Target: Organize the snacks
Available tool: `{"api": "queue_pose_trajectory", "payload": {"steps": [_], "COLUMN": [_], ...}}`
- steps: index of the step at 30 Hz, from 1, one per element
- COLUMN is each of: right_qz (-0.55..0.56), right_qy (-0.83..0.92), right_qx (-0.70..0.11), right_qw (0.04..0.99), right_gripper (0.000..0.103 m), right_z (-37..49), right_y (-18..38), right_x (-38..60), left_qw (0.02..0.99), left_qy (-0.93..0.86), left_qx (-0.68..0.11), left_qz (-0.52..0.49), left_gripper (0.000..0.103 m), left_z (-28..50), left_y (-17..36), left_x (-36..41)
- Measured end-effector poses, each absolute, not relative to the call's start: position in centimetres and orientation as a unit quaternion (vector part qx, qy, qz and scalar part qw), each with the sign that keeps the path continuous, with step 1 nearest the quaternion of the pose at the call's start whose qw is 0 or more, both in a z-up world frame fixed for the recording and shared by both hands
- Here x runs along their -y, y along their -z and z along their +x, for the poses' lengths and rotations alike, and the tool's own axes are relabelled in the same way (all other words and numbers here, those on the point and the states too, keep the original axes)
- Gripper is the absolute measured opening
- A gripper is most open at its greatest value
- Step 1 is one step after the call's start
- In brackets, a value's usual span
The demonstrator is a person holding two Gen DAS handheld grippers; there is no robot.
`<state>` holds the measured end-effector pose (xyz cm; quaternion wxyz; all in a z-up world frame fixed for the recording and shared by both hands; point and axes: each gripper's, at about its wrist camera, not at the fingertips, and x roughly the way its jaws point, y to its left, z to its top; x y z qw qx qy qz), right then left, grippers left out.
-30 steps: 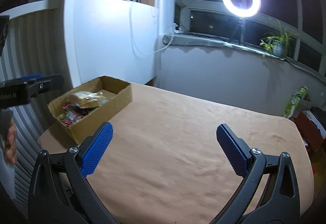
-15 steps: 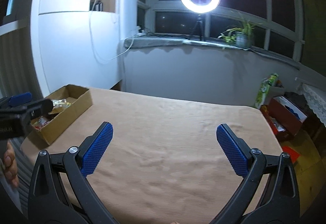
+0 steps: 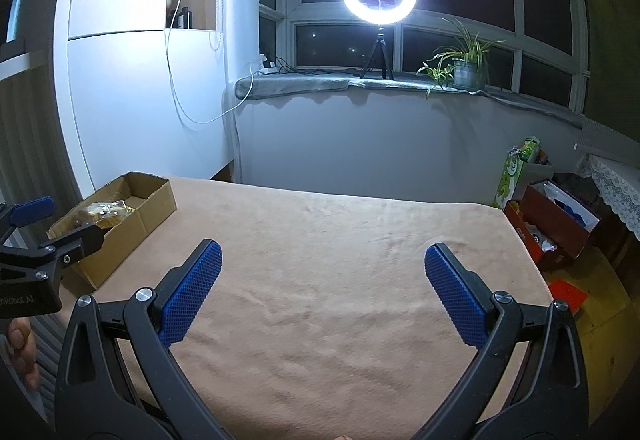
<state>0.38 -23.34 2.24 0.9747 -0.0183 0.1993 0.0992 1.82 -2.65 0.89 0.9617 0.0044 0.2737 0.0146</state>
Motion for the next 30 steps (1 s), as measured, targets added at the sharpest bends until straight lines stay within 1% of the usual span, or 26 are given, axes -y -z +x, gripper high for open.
{"api": "queue_pose_trajectory", "payload": {"steps": [30], "right_qz": [-0.023], "right_qy": [-0.102], "right_qx": [-0.202], "right_qw": [0.974], "right_gripper": [0.103], "right_z": [0.29], "right_y": [-2.28], "right_x": [22.47], "left_qw": [0.96], "left_qy": [-0.022], "left_qx": [-0.281], "left_qz": [-0.003], "left_gripper": [0.103], "left_z": [1.4], "left_y": [-0.57], "left_x": [2.15]}}
